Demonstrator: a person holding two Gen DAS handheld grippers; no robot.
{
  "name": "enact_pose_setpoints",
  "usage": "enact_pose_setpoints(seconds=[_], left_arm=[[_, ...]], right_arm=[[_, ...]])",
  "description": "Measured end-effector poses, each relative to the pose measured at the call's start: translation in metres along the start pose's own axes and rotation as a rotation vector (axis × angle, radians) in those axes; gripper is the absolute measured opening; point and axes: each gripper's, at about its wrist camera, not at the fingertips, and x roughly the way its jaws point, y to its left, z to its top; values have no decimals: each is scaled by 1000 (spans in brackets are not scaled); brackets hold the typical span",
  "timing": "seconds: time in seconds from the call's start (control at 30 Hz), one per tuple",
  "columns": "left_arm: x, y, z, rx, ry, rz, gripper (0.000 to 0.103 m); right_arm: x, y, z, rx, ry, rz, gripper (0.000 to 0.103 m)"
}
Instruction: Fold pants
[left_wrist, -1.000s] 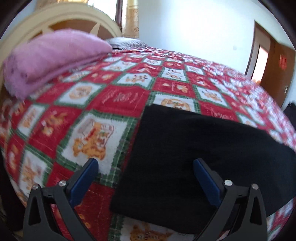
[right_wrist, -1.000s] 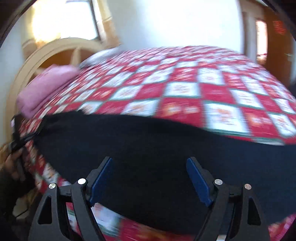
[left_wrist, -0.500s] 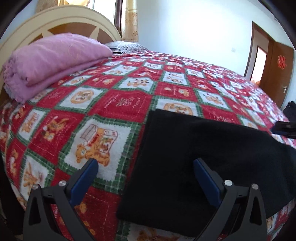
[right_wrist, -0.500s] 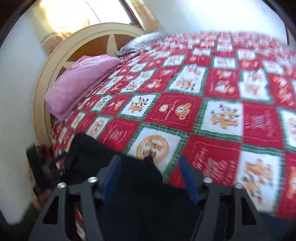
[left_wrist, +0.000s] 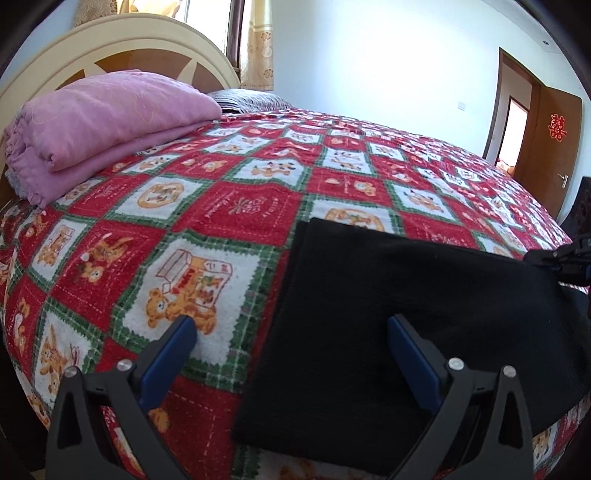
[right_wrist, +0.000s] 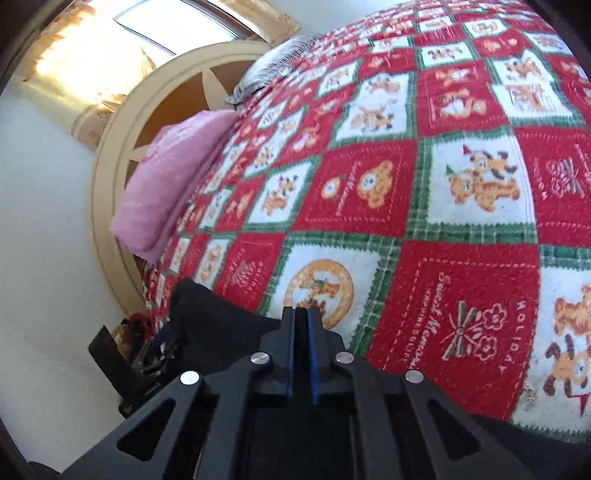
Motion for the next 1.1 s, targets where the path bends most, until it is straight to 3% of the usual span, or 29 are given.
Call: enact_pose_setpoints(seconds=[0.13,0.33,0.43,0.6,0.73,0.87,0.97,1.07,1.1], left_arm=[[0,0,0,1,-7,2,103],[1,-1,0,1,-8,-6,103],[1,-2,-1,1,-11,-9,103],[0,0,-1,-3,-4,-9,103],[-11,-2,6,2,-8,37,103],[-29,-3,17,-7,-59,56,103],[-43,-8,24,-23,-92,37,103],[-39,-23,22,27,-72,38,103],[-33,-28,18,46,-59,47,103]], right_arm=[[-17,21,6,-77,-60,-30,5],[4,-9,9,-18,-28,-108,5],[8,-22,6,9,-36,-98,5],[8,-12,8,-55,-23,-123,6],[-15,5,0,-133,-85,-218,18],[-35,21,-25,-201,-97,-233,33],[-51,29,-53,-231,-104,-246,34],[-56,29,-79,-234,-89,-254,35],[-52,26,-86,-233,-68,-259,40]])
